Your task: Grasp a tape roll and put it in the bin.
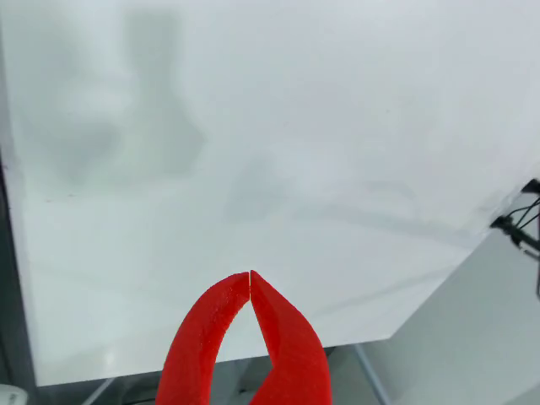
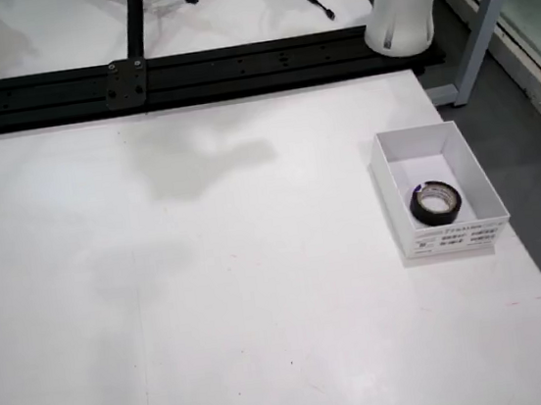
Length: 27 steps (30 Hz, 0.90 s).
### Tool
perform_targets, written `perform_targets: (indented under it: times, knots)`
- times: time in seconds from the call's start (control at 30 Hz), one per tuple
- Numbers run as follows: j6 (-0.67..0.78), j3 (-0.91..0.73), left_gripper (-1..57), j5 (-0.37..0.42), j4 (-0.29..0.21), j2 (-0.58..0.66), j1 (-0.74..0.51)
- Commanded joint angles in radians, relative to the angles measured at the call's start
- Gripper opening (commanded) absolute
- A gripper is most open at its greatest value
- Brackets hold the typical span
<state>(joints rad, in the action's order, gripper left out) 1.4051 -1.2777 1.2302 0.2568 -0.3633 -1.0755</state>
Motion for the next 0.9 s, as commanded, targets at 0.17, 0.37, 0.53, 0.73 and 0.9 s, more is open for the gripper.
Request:
perform_targets:
  times: [0.17, 0.37, 0.53, 0.73, 0.9]
  knots:
    - [0.000, -0.002, 0.0, 0.000, 0.004, 0.001, 0.029]
    - [0.000, -0.002, 0.0, 0.000, 0.001, 0.000, -0.060]
    - [0.000, -0.002, 0.0, 0.000, -0.001, 0.000, -0.121]
    - [0.000, -0.002, 0.0, 0.000, -0.002, 0.000, -0.150]
    - [0.000, -0.002, 0.0, 0.000, -0.002, 0.000, -0.132]
